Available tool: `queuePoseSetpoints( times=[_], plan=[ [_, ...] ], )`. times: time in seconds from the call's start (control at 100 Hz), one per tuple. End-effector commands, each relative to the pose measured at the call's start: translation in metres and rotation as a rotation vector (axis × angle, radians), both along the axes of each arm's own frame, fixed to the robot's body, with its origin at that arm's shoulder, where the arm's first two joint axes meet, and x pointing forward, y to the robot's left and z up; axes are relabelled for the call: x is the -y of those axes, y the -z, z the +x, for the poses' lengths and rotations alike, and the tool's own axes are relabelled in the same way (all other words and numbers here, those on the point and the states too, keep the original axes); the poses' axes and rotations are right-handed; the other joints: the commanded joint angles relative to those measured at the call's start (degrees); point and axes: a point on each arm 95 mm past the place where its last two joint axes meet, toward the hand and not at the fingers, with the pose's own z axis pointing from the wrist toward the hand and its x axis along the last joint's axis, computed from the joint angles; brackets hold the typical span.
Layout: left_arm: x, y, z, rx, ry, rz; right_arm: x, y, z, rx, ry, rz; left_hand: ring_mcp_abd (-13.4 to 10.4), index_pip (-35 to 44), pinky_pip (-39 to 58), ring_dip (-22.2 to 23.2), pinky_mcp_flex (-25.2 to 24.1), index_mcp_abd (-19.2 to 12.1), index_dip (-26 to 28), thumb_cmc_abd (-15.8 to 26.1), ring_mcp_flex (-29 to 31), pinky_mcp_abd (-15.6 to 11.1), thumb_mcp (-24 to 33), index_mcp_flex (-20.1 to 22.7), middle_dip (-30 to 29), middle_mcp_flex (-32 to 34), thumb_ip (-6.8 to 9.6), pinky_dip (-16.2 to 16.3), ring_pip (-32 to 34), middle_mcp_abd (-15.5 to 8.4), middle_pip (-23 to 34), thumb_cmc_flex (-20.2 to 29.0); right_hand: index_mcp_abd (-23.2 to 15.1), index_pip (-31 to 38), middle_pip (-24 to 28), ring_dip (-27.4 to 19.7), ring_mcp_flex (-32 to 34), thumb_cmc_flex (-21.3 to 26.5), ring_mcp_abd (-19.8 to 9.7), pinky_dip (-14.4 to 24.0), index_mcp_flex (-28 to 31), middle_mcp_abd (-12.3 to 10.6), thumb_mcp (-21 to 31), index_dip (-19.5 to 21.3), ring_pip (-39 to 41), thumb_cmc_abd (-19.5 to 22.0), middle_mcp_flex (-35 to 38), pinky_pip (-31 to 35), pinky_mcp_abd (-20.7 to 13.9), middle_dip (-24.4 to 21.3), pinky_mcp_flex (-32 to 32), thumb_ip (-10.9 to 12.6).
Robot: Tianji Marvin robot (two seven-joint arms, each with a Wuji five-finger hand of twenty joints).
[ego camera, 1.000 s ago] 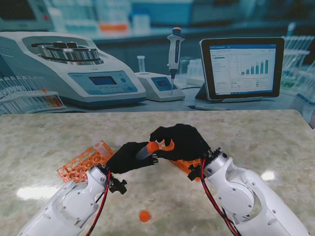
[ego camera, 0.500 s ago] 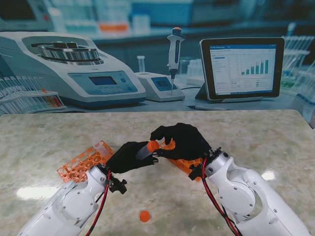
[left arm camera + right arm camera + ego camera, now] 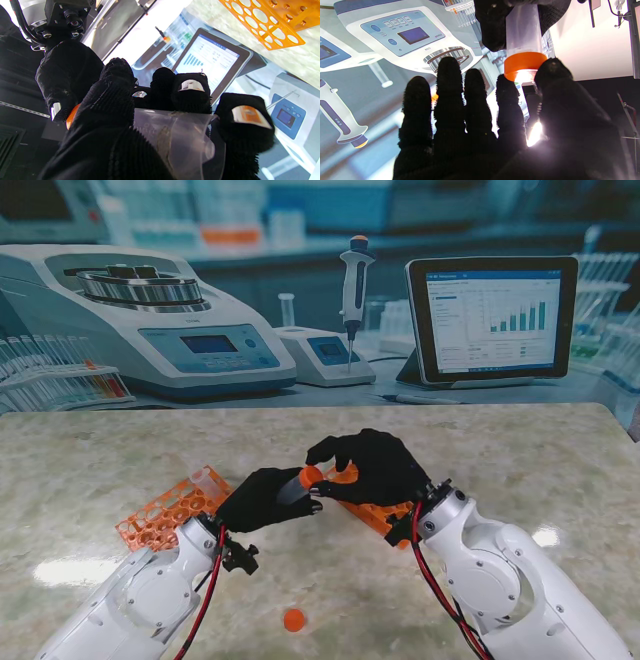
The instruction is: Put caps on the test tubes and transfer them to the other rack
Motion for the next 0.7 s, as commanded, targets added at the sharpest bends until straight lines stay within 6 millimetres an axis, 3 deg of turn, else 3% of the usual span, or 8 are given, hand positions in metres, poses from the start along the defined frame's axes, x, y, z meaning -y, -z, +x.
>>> queuePoseSetpoints(
  times=[0.0, 0.18, 0.2, 0.23, 0.33, 0.57, 0.69],
  plan=[
    [0.0039, -0.0013, -0.0028, 0.002, 0.014, -0.002, 0.0, 0.0027, -0.0021, -0.003, 0.001, -0.003, -1.81, 2.7, 4.79, 0.29, 1.92, 0.01, 2.21, 2.55, 1.38, -2.23, -0.01, 1.82, 1.15, 0.59, 0.31, -0.13, 0.21, -3.14, 0.02, 2.22, -0.72, -2.7, -0.22, -0.58, -1.72, 0.86, 0.05, -0.12, 1.06, 0.44, 0.84, 2.09, -1.18, 4.09, -1.61, -0.45, -0.14, -0.48, -1.09, 4.07],
    [0.0039, -0.0014, -0.003, 0.002, 0.013, -0.002, 0.0005, 0.0025, -0.0035, 0.006, -0.001, -0.006, -1.81, 2.7, 4.78, 0.29, 1.92, 0.0, 2.21, 2.54, 1.38, -2.23, 0.0, 1.86, 1.15, 0.59, 0.32, -0.13, 0.21, -3.17, 0.02, 2.25, -0.12, -7.68, -0.51, -0.67, -2.18, -2.26, 0.04, -0.01, 2.43, 0.41, 0.15, 4.94, -1.4, 4.75, -2.32, -0.67, 0.09, -0.61, -1.68, 4.97],
    [0.0038, -0.0014, -0.003, 0.002, 0.013, -0.002, 0.0005, 0.0025, -0.0037, 0.007, -0.001, -0.006, -1.81, 2.7, 4.78, 0.29, 1.92, 0.01, 2.21, 2.52, 1.38, -2.23, 0.01, 1.87, 1.15, 0.59, 0.32, -0.13, 0.21, -3.17, 0.02, 2.27, 0.02, -10.74, -0.64, -0.7, -2.33, -3.01, 0.1, 0.1, 3.11, 0.45, 0.17, 7.84, -1.52, 5.05, -2.57, -0.75, 0.08, -0.7, -1.77, 5.62],
    [0.0038, -0.0015, -0.003, 0.002, 0.013, -0.002, 0.0004, 0.0024, -0.004, 0.01, -0.001, -0.006, -1.81, 2.69, 4.78, 0.3, 1.92, 0.03, 2.21, 2.53, 1.38, -2.23, -0.03, 1.84, 1.15, 0.59, 0.31, -0.13, 0.21, -3.17, 0.02, 2.21, 0.29, -12.12, -0.71, -0.71, -2.38, -3.97, 0.12, 0.19, 3.45, 0.21, 0.15, 8.92, -1.56, 5.34, -2.76, -0.74, 0.13, -0.73, -1.95, 6.47],
    [0.004, -0.0015, -0.0029, 0.001, 0.013, -0.002, 0.0004, 0.0019, -0.0046, 0.018, -0.004, -0.009, -1.8, 2.68, 4.78, 0.3, 1.92, 0.0, 2.2, 2.55, 1.37, -2.23, 0.01, 1.82, 1.15, 0.58, 0.33, -0.13, 0.21, -3.16, 0.02, 2.25, 0.24, -12.91, -0.69, -0.74, -2.61, -5.34, 0.03, 0.23, 3.61, 0.0, -0.36, 9.64, -1.66, 4.72, -2.76, -0.81, 0.18, -0.72, -2.17, 6.87],
    [0.0041, -0.0015, -0.0029, 0.0, 0.013, -0.002, 0.0002, 0.0026, -0.0052, 0.026, -0.004, -0.023, -1.8, 2.67, 4.78, 0.3, 1.92, 0.03, 2.2, 2.54, 1.37, -2.23, 0.02, 1.84, 1.16, 0.52, 0.33, -0.12, 0.2, -3.08, 0.02, 2.28, -0.39, -12.63, -0.15, -0.6, -1.5, -3.27, -0.53, 0.35, 4.85, -0.07, -0.27, 10.88, -1.2, 1.65, -1.51, -0.49, 0.17, -0.54, -1.46, 6.79],
    [0.0039, -0.0016, -0.0029, 0.001, 0.013, -0.001, -0.0001, 0.0029, -0.0056, 0.031, -0.003, -0.029, -1.79, 2.67, 4.78, 0.31, 1.92, 0.04, 2.2, 2.53, 1.36, -2.23, 0.01, 1.86, 1.17, 0.56, 0.32, -0.12, 0.2, -3.09, 0.05, 2.26, -1.07, -11.86, 0.21, -0.54, -0.83, -1.08, -0.79, 0.31, 5.01, -0.32, -0.29, 11.08, -0.99, 0.07, -0.65, -0.39, 0.06, -0.41, -0.99, 5.59]
  ],
)
